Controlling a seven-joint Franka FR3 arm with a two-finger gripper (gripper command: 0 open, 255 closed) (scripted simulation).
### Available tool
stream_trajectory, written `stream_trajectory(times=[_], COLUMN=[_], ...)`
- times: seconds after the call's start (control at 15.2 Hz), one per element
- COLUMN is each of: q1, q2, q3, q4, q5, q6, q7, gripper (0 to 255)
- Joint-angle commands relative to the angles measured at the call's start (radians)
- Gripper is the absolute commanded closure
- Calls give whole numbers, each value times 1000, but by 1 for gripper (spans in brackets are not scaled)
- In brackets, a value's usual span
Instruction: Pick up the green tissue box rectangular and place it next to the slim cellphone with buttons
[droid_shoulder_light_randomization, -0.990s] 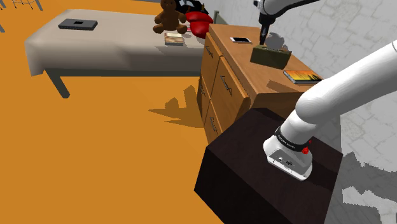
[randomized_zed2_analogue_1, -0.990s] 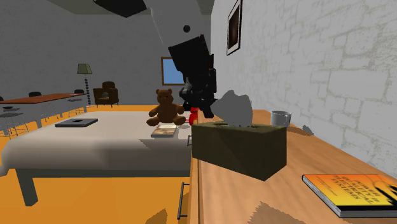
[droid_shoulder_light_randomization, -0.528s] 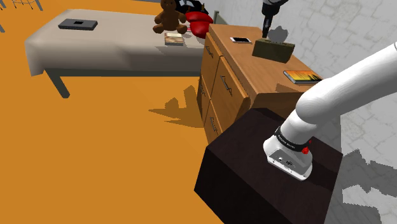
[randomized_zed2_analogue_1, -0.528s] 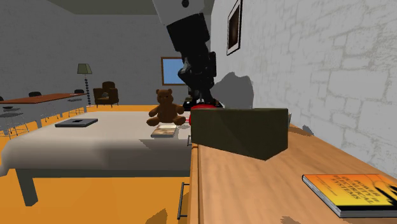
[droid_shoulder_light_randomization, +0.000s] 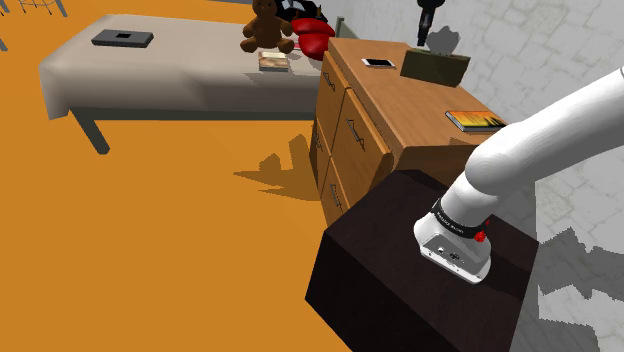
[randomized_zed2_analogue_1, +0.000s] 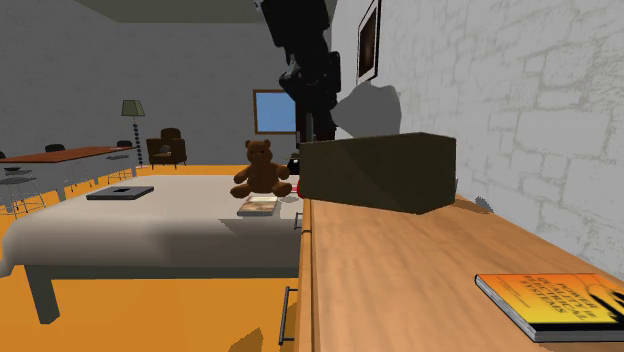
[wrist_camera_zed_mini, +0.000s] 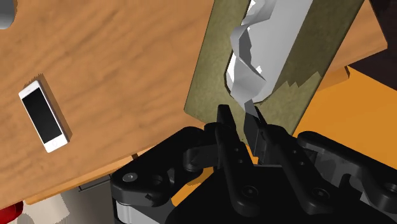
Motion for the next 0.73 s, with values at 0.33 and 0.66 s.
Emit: stream_trajectory(times=[0.33,0.66], q1=[5,5], q2=[0,36], q3=[11,-1], q4=[92,152], q5=[17,25], q6=[-86,-102], q7=[-35,-61], gripper=[255,255])
